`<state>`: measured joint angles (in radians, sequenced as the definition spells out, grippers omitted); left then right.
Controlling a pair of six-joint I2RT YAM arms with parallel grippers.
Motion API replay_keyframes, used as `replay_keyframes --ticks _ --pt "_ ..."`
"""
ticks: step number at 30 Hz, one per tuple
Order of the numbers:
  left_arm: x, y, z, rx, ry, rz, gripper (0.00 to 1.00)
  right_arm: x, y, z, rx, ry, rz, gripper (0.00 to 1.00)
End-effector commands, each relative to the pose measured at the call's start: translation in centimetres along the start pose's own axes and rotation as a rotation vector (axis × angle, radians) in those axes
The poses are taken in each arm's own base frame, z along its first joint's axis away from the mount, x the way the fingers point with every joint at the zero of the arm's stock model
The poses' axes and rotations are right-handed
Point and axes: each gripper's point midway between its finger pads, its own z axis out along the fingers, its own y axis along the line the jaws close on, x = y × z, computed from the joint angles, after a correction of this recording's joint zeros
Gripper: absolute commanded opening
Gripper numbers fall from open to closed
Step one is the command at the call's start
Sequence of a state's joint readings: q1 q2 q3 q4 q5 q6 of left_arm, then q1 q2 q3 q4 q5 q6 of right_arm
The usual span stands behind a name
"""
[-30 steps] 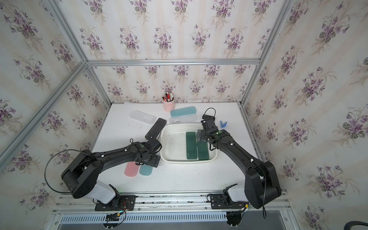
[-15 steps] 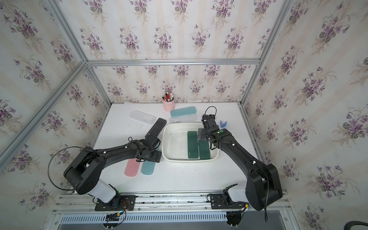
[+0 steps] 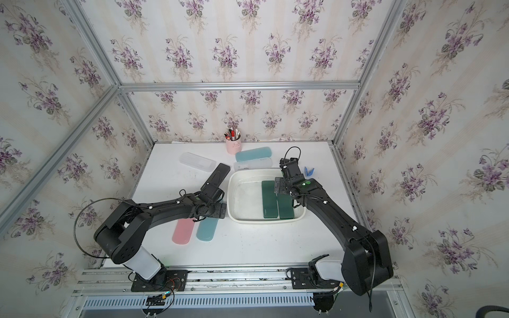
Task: Put the pencil case into the storage box
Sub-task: Pick up the pencil case from the center of the board.
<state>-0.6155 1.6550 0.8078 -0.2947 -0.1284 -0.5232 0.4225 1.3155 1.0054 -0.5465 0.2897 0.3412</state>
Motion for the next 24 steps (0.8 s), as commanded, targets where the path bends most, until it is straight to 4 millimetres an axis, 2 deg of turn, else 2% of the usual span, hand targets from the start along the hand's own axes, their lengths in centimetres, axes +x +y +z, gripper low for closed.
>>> replay_keyframes --ticks 1,7,9,24 --pt "6.7 2.8 -0.2 -0.088 0.241 0.032 0.95 0.4 -0.4 -0.2 0.014 0.004 -0.007 1.00" --pt "8.1 3.2 -0.5 -0.092 0.257 0.007 0.94 0.9 -0.7 -0.6 0.010 0.001 -0.004 1.00" --pt "8.5 3.0 -0.4 -0.094 0.267 0.014 0.91 0.9 -0.8 -0.7 0.009 -0.003 -0.003 1.00" --pt "9.1 3.0 -0.7 -0.102 0.257 0.017 0.77 1.2 -0.8 -1.1 -0.005 -0.008 -0.001 1.00"
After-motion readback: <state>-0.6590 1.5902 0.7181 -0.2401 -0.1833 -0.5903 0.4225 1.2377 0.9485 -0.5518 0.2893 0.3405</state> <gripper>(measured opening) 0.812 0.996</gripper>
